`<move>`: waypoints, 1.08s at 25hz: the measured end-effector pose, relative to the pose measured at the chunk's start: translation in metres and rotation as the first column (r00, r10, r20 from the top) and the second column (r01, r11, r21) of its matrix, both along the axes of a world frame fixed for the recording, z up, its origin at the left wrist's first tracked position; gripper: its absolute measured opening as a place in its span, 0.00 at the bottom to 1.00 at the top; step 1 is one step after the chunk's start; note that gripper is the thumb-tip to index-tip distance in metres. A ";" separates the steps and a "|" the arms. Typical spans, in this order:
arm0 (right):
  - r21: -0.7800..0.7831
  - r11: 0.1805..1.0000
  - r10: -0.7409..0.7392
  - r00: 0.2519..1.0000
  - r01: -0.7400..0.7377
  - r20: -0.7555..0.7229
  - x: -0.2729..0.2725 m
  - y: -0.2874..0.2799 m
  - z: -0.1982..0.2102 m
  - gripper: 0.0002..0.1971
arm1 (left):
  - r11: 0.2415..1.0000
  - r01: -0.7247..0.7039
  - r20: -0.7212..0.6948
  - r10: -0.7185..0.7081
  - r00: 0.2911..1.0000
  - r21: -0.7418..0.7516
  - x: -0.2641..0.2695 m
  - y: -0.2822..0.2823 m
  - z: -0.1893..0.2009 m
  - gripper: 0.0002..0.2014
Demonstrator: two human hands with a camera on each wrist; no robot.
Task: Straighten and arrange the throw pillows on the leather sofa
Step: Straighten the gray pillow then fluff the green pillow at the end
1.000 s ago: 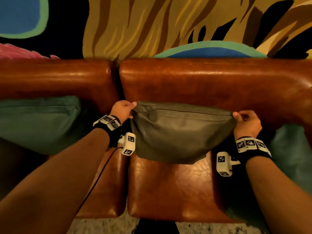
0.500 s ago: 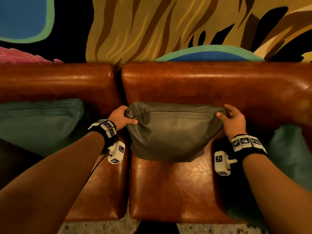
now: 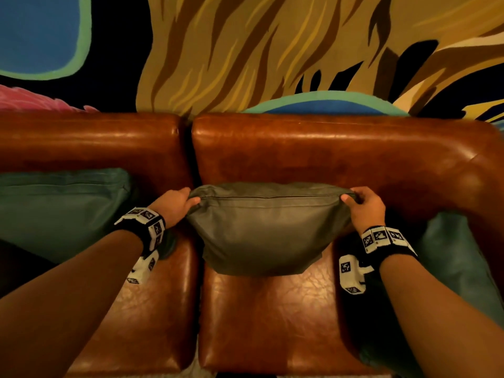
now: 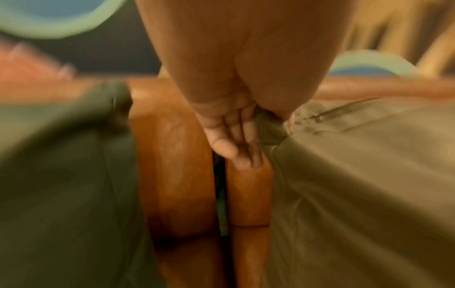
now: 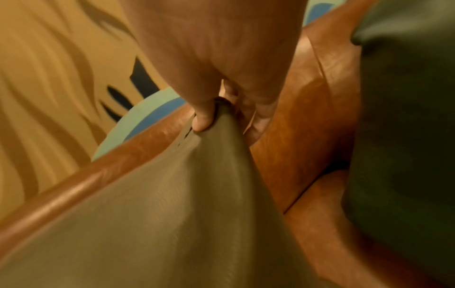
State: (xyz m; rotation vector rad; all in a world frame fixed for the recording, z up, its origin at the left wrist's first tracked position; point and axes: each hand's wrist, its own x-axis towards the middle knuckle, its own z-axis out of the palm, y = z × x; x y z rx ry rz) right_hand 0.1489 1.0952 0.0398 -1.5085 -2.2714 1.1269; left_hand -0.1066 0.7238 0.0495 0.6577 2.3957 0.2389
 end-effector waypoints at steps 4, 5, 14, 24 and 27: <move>0.016 0.997 -0.078 0.997 0.078 -0.025 0.001 -0.005 -0.001 0.13 | 0.959 -0.123 -0.084 0.149 0.985 0.253 0.009 -0.003 0.008 0.20; 0.012 0.995 -0.097 0.995 0.098 -0.025 0.001 -0.006 0.000 0.14 | 0.946 -0.167 -0.102 0.201 0.974 0.277 0.011 -0.003 0.009 0.20; 0.045 0.993 -0.103 0.994 0.105 -0.036 0.007 -0.010 0.003 0.14 | 0.993 -0.119 -0.257 0.111 0.960 -0.015 0.013 0.017 0.014 0.26; 0.069 0.995 -0.067 0.997 0.068 -0.026 0.013 -0.011 0.006 0.13 | 0.993 -0.109 -0.026 0.110 0.994 0.042 0.001 0.036 0.029 0.14; 0.026 0.994 -0.103 0.994 0.103 -0.025 0.019 -0.002 0.007 0.14 | 0.684 -0.593 0.447 0.411 0.794 0.424 -0.014 0.020 0.033 0.13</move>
